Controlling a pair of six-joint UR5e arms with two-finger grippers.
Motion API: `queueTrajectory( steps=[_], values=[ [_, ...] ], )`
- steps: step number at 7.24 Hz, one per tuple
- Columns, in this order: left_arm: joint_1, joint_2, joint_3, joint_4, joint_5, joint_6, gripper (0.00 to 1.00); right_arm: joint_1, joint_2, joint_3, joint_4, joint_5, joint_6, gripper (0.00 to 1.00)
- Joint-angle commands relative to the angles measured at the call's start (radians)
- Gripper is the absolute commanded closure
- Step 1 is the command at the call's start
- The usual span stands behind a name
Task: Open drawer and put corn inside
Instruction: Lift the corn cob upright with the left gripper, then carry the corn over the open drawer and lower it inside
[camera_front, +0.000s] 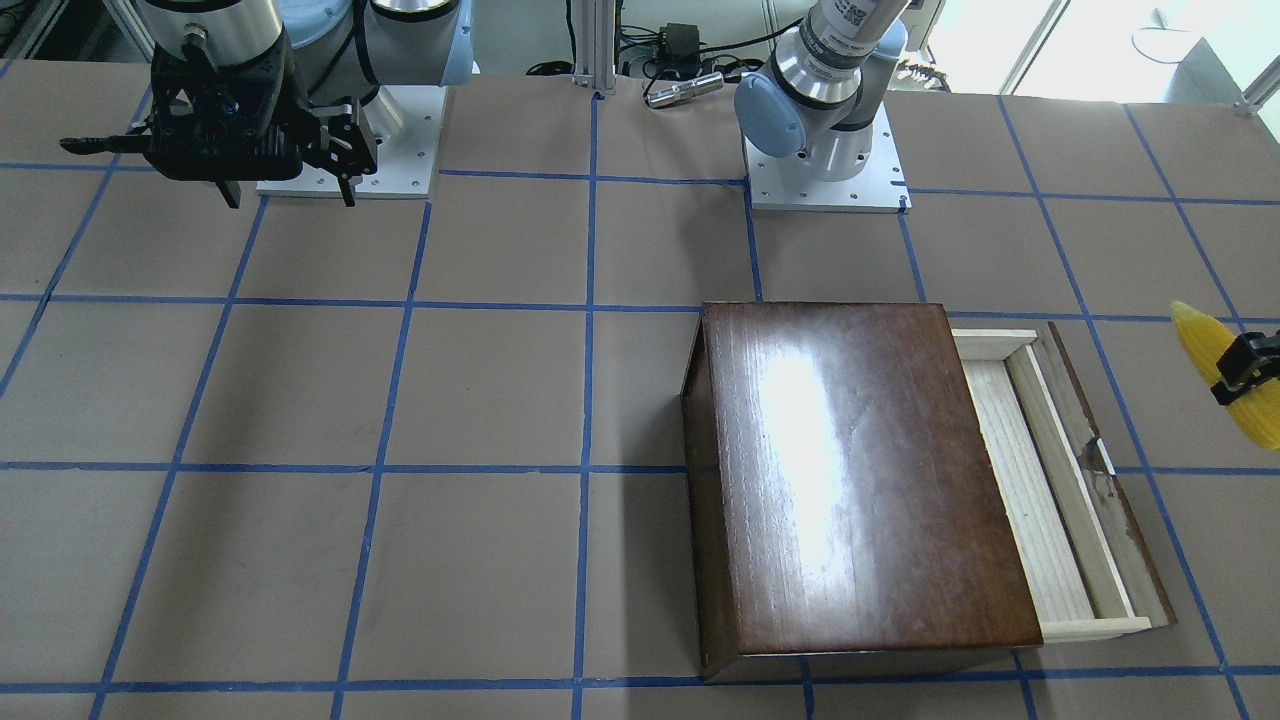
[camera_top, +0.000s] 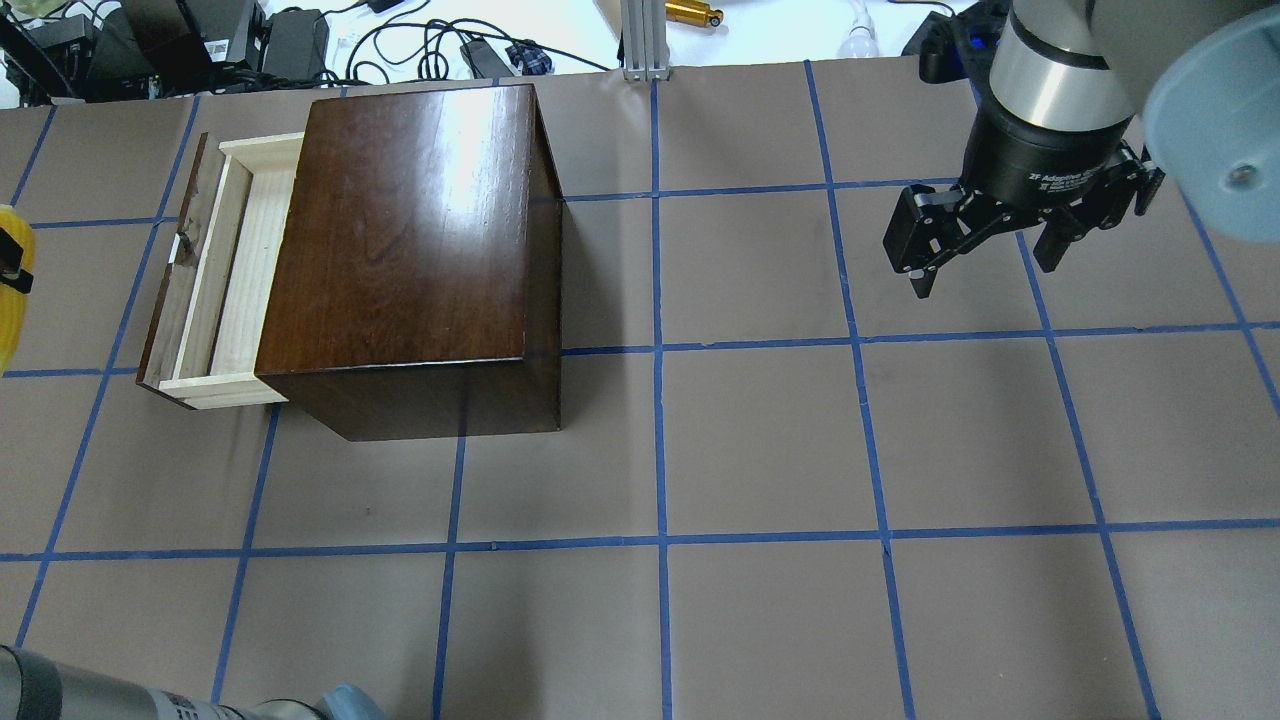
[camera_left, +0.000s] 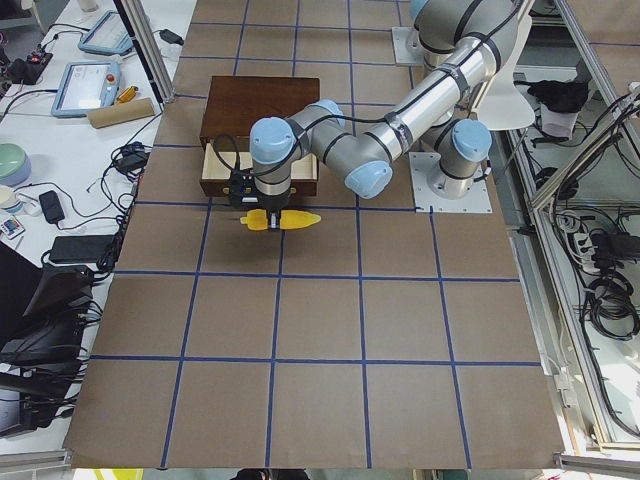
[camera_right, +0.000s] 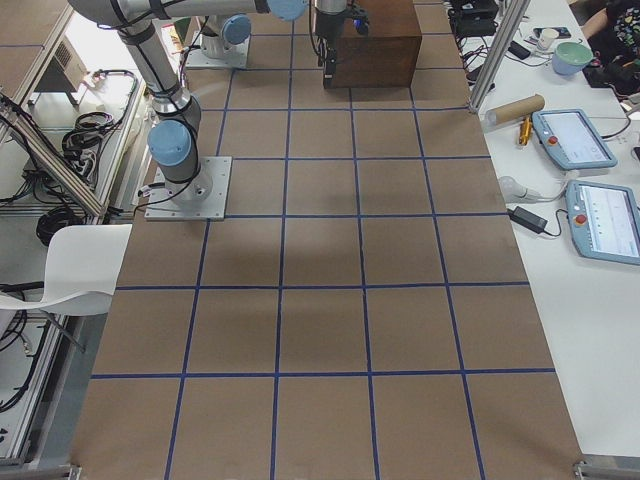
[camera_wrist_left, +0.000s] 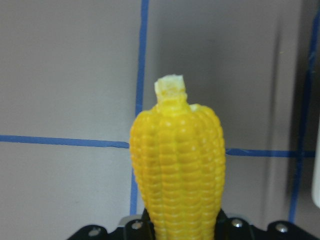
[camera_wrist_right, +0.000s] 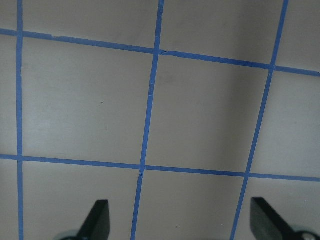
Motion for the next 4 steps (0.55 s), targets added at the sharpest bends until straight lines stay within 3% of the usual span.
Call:
queueTrajectory(
  steps=[1,4],
  values=[
    [-0.108,0.029,-0.005,-0.021,-0.004,-0.053,1.0,0.0,0.0,0.0,0.0,0.0,0.0,0.0],
    [-0.333,0.024,0.001,-0.019,-0.008,-0.35,1.0,0.0,0.001,0.0,0.0,0.0,0.0,0.0]
  ],
)
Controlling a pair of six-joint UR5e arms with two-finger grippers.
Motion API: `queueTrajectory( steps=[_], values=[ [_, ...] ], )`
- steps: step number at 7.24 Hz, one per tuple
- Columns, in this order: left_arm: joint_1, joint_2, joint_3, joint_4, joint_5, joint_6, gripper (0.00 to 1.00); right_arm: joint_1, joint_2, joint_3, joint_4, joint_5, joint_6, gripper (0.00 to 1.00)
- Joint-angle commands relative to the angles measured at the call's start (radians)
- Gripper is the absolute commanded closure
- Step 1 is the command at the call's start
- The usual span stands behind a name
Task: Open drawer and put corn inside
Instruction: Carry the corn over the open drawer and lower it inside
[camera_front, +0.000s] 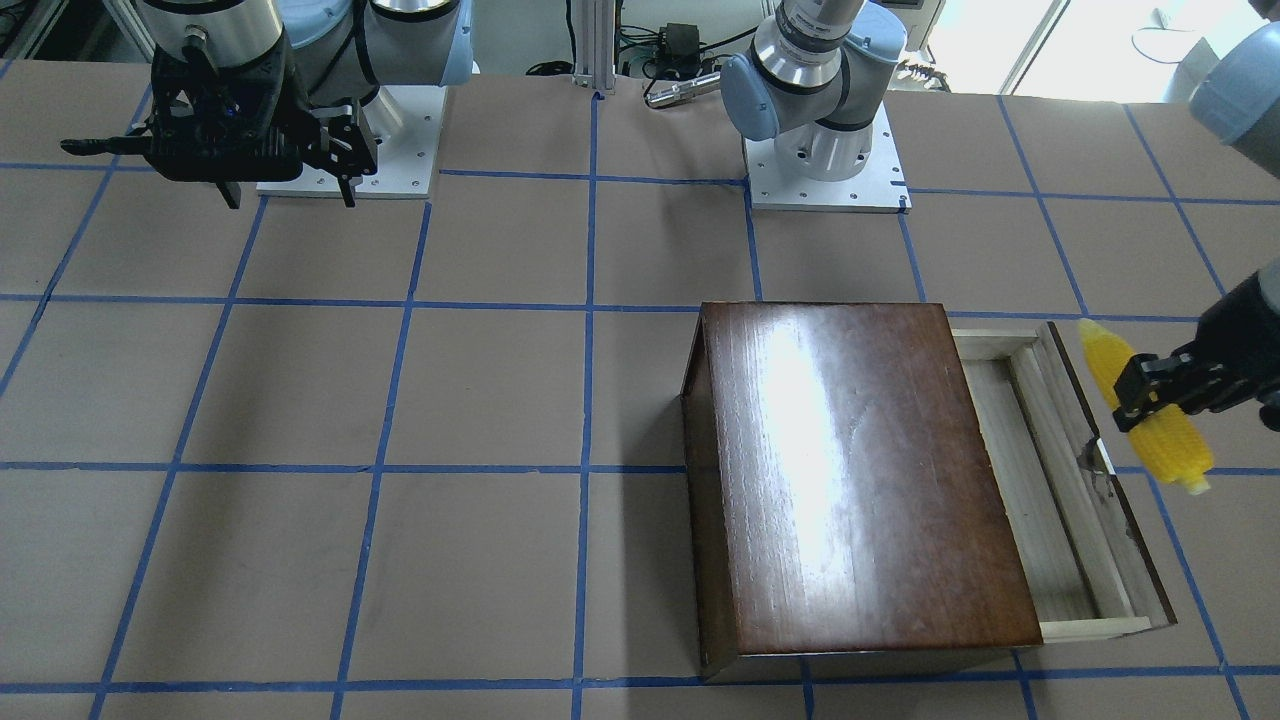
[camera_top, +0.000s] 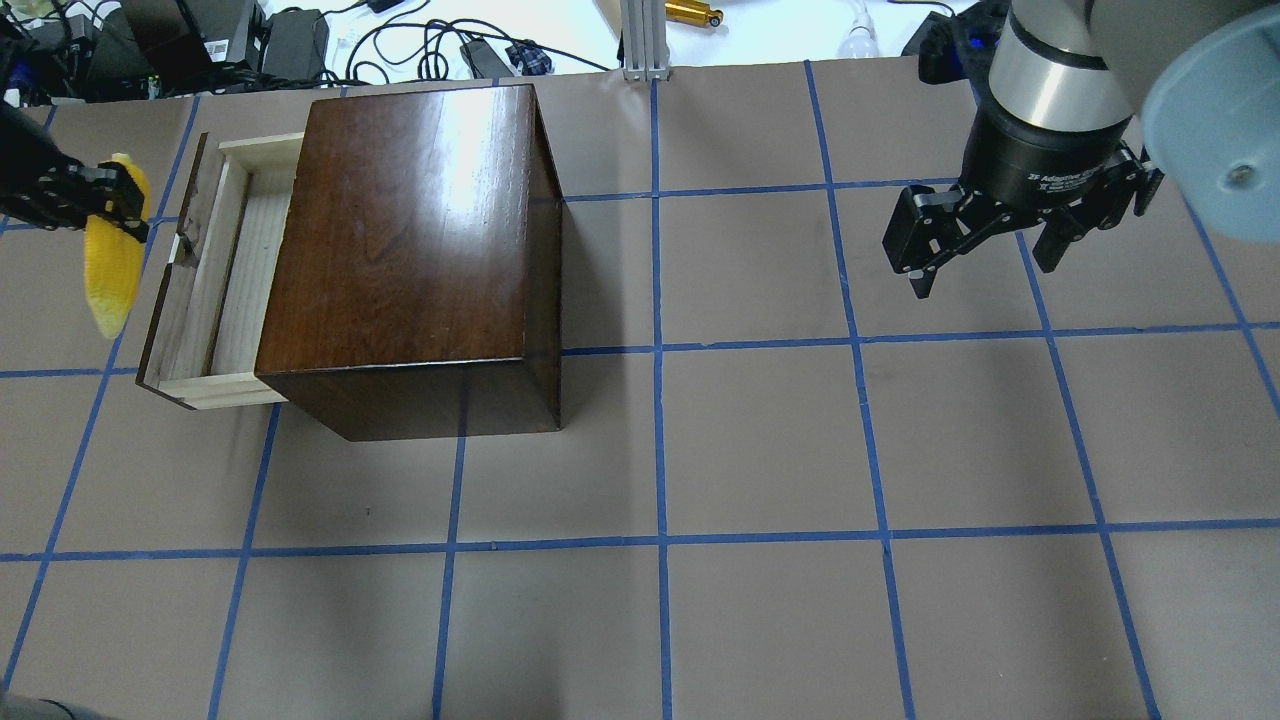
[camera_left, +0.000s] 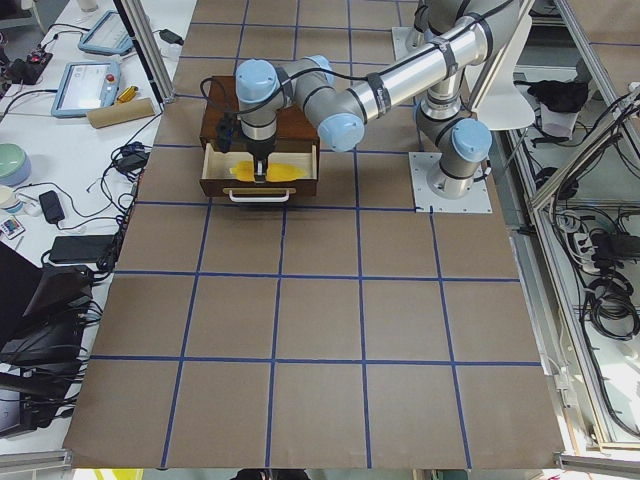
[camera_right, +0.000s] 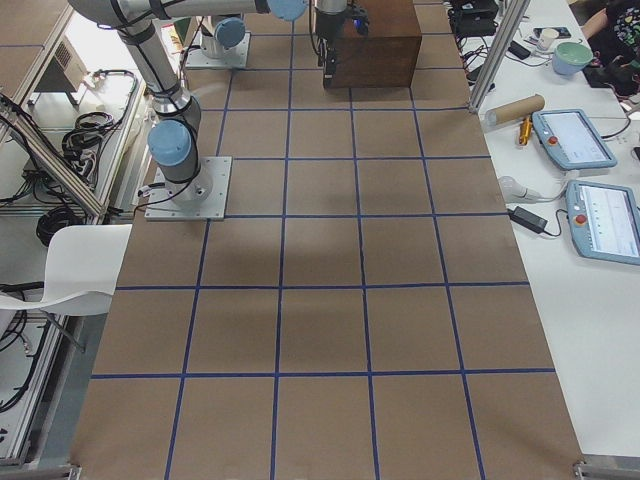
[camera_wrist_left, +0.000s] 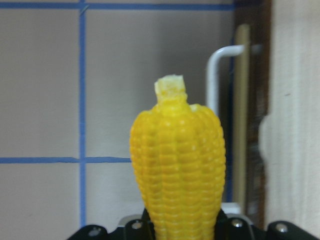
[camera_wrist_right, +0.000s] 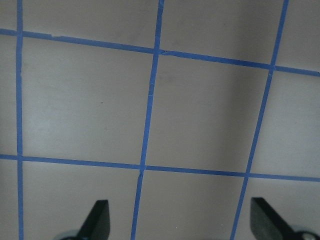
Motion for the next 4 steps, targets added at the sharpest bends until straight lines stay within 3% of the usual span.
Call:
queueTrajectory(
  steps=[1,2,3,4],
  values=[
    [-0.101,-0.017,0.002,0.004,-0.003,-0.091,1.0,0.0,-0.001,0.0,0.0,0.0,0.0,0.0],
    [-0.098,-0.022,-0.006,0.007,-0.003,-0.061,1.0,0.0,-0.001,0.0,0.0,0.0,0.0,0.0],
    [-0.097,-0.034,-0.015,0.012,0.003,-0.029,0.68,0.0,-0.001,0.0,0.0,-0.002,0.0,0.0],
    [-0.097,-0.042,-0.012,0.013,-0.003,-0.025,0.01,0.0,-0.001,0.0,0.0,0.0,0.0,0.0]
  ],
)
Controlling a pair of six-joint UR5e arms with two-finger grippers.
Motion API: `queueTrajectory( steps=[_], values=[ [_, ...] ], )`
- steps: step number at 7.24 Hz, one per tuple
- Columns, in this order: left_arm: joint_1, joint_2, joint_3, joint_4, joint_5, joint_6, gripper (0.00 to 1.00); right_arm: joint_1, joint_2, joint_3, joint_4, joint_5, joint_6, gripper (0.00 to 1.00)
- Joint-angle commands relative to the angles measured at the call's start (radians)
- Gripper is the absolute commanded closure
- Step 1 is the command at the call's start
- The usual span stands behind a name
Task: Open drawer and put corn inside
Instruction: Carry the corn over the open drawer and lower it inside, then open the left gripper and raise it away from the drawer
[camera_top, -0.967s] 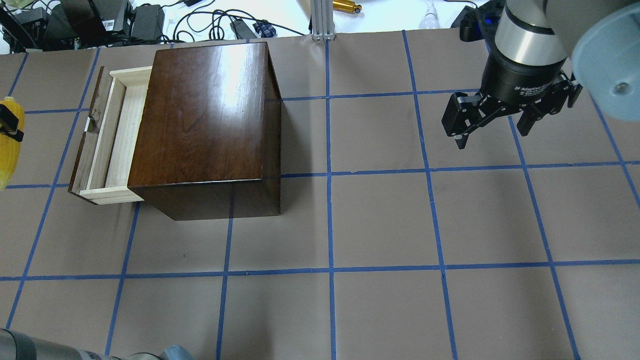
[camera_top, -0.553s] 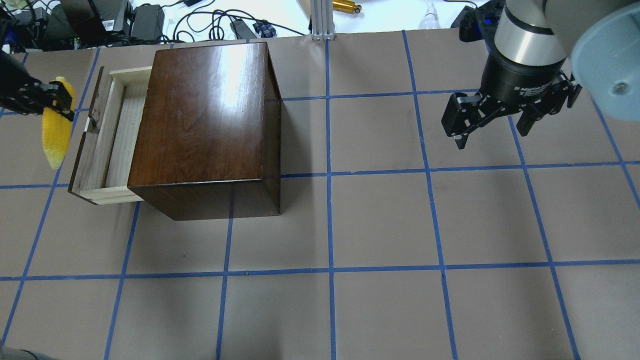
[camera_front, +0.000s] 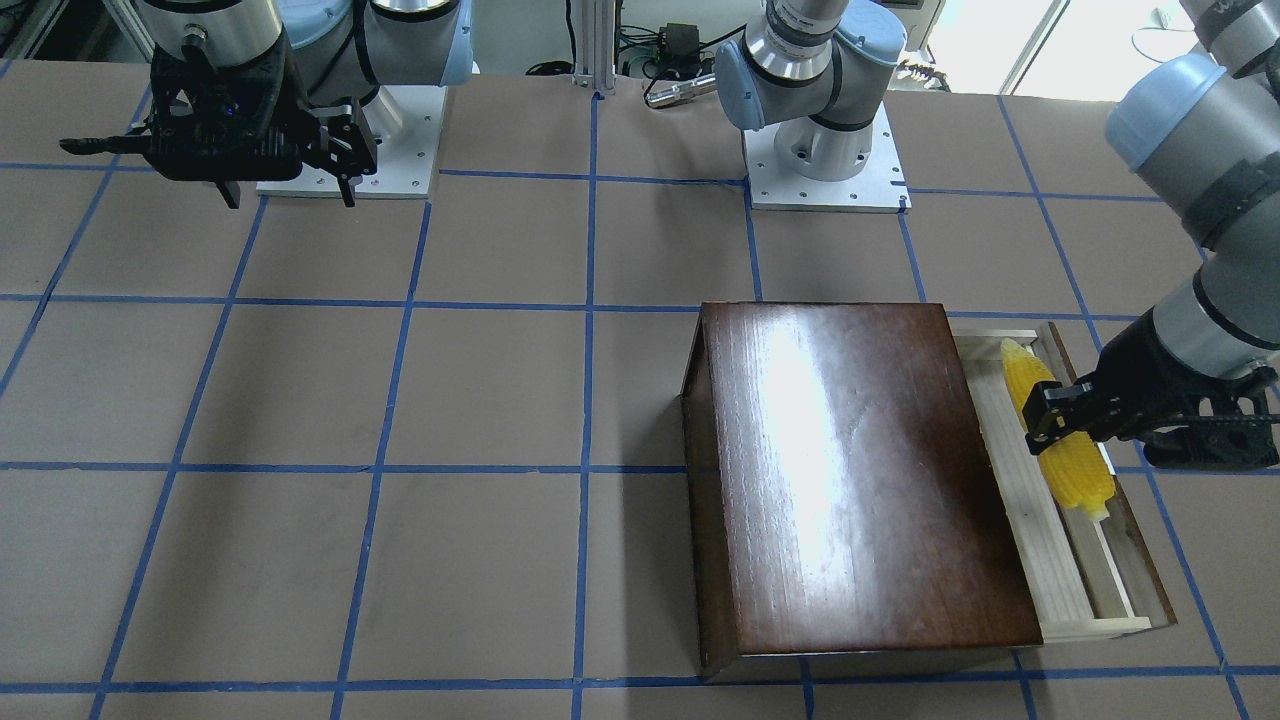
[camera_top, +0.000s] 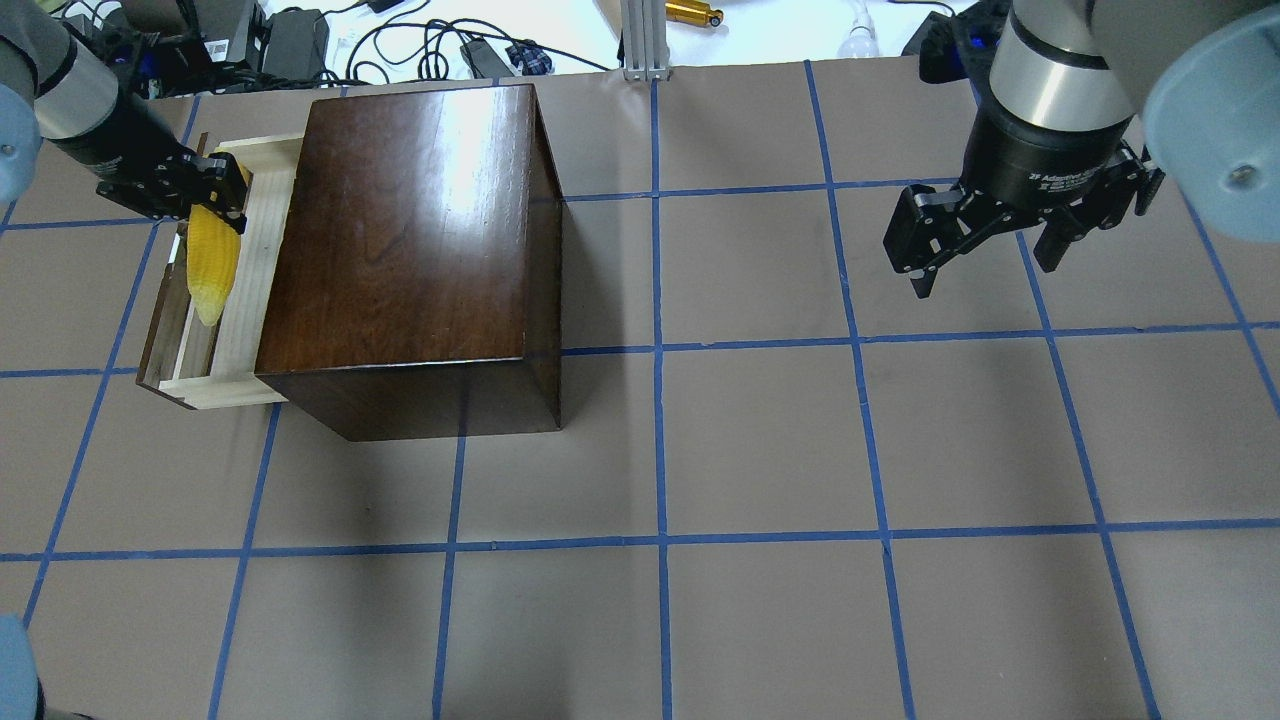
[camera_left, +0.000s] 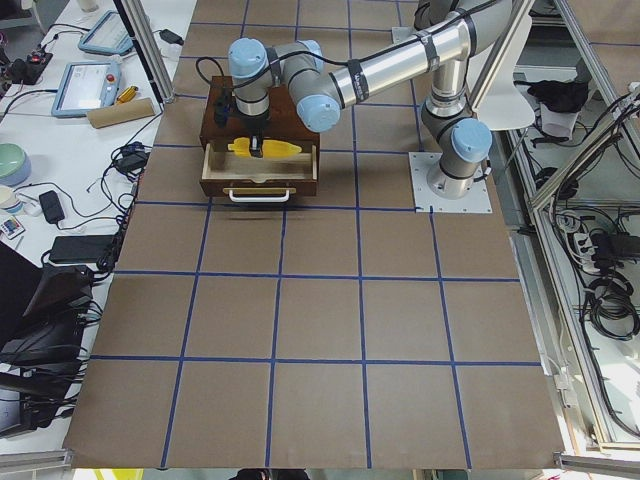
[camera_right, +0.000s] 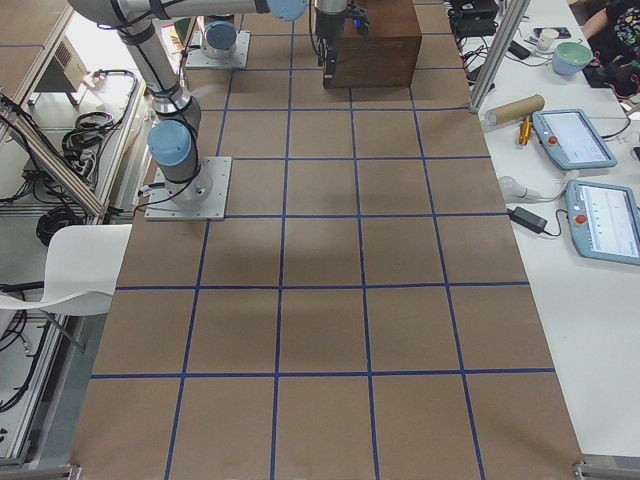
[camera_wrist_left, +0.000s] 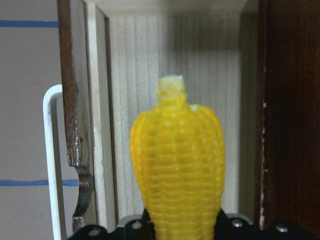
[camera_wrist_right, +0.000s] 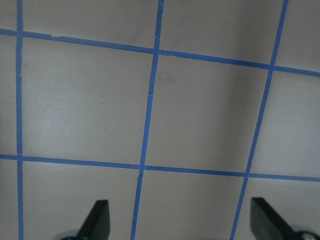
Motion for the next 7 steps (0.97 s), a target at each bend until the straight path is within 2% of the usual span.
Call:
queueTrajectory(
  steps=[1,4,7],
  values=[
    [-0.001,-0.009,0.0,0.002,0.002,0.015,0.0,0.0,0.001,0.0,0.0,0.001,0.0,0.0],
    [-0.005,0.026,0.015,-0.014,0.01,0.015,0.0,0.0,0.0,0.0,0.0,-0.001,0.0,0.0],
    [-0.071,0.144,0.052,-0.153,0.0,-0.054,0.0,0.0,0.001,0.0,0.0,0.001,0.0,0.0]
  ],
)
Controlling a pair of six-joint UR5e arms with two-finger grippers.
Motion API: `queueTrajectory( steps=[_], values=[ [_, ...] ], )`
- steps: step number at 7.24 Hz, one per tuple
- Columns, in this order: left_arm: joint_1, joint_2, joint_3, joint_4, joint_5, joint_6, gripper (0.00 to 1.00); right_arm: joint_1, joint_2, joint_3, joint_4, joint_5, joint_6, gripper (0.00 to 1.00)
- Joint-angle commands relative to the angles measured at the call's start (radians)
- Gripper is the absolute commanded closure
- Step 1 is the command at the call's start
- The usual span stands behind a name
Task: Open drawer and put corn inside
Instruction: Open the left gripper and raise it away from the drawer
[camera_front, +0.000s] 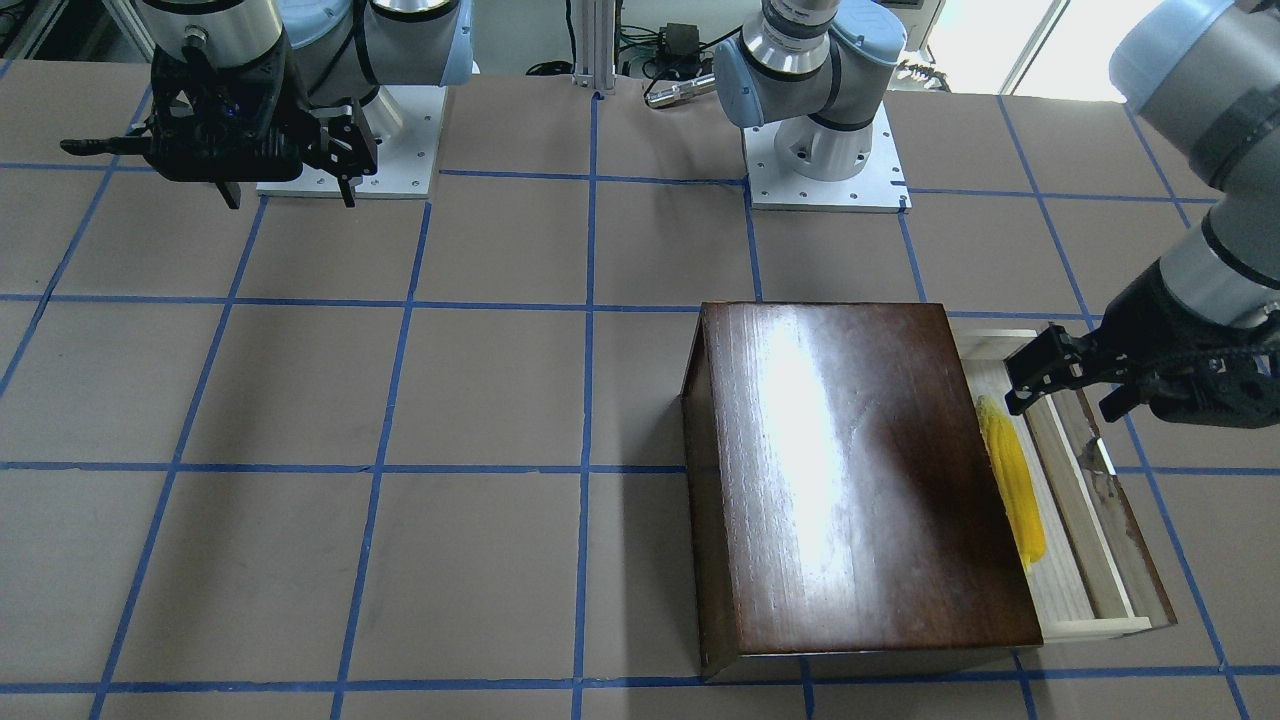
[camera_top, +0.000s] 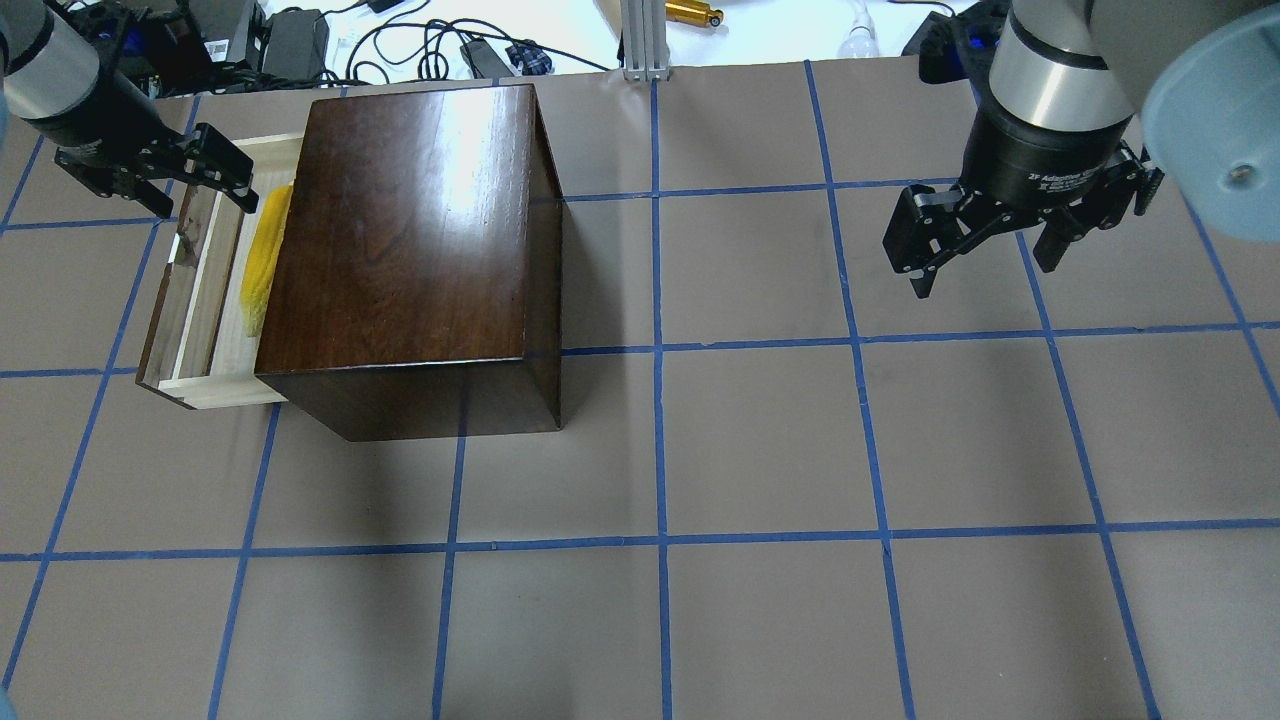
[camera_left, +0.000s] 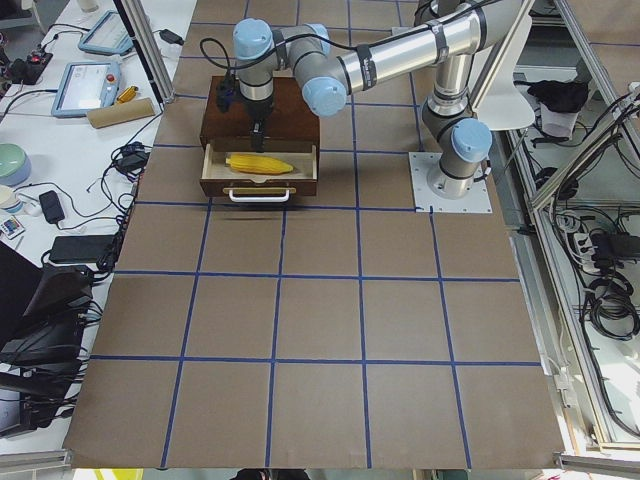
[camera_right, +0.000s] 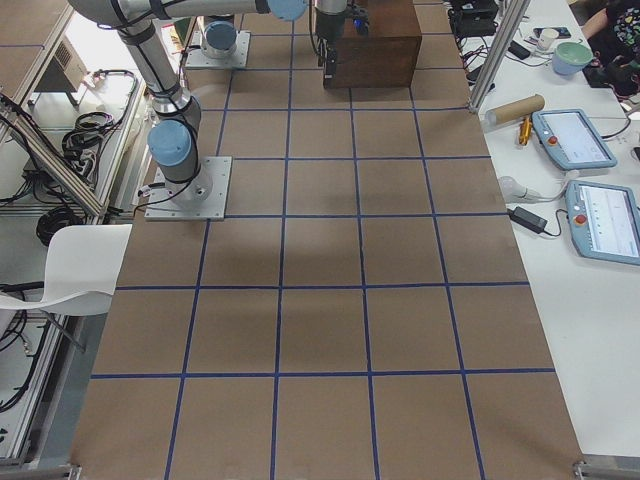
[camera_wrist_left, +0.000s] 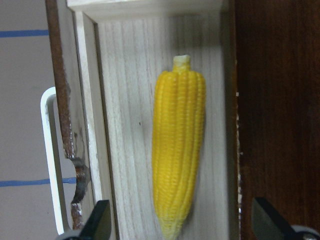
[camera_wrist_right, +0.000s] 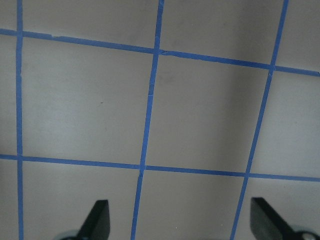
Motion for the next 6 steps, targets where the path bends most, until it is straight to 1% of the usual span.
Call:
queueTrajectory(
  steps=[1,2,4,5,6],
  values=[
    [-0.099,0.068,0.076,-0.146,0.008,-0.141,0.0,0.0,-0.001,0.0,0.0,0.0,0.0,0.0],
    [-0.153,0.075,0.104,-0.178,0.012,-0.187,0.0,0.0,-0.001,0.0,0.0,0.0,0.0,0.0],
    [-0.253,0.085,0.104,-0.186,0.012,-0.308,0.0,0.0,-0.001,0.0,0.0,0.0,0.0,0.0],
    [-0.299,0.072,0.101,-0.184,0.027,-0.361,0.0,0.0,-0.001,0.0,0.0,0.0,0.0,0.0],
    [-0.336,0.069,0.1,-0.18,0.085,-0.395,0.0,0.0,0.001,0.0,0.0,0.0,0.0,0.0]
  ],
)
